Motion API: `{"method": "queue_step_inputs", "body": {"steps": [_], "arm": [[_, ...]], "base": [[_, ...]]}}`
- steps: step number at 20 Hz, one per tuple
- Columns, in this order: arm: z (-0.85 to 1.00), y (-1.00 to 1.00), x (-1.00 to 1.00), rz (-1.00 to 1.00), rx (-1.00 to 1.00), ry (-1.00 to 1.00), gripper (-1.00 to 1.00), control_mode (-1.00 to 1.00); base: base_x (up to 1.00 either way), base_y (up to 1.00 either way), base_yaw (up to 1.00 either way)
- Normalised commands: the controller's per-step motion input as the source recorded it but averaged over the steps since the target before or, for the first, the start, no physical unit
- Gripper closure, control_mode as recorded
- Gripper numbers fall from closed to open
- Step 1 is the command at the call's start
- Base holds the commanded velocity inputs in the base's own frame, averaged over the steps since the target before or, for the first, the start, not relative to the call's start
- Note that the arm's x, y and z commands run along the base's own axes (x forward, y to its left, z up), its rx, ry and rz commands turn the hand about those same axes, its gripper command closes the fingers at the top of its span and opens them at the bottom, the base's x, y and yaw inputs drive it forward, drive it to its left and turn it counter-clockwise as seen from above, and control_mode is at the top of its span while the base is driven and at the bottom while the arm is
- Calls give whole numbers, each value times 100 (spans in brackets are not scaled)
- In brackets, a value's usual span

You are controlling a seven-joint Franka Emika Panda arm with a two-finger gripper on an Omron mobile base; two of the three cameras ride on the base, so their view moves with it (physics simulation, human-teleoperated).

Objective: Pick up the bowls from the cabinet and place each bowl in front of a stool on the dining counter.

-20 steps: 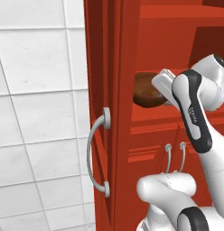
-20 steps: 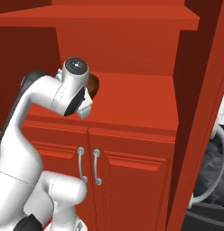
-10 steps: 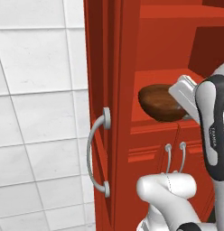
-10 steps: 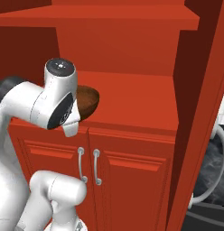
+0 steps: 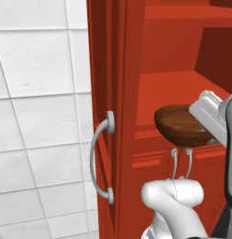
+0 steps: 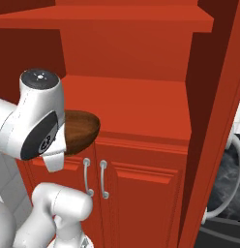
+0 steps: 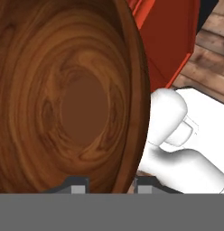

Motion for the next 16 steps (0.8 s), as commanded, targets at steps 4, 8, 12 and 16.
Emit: {"method": "queue_step_inputs", "body": {"steps": [4, 8, 12, 16], "arm": [[0, 2, -5, -1, 0, 3, 100, -100], [3, 5, 16, 0, 0, 0, 100, -100], [17, 0, 9, 0, 0, 0, 100, -100], [28, 0, 0, 0, 0, 0, 100, -100]], "base": [[0, 0, 0], [0, 0, 0], [0, 0, 0], [0, 0, 0]]}}
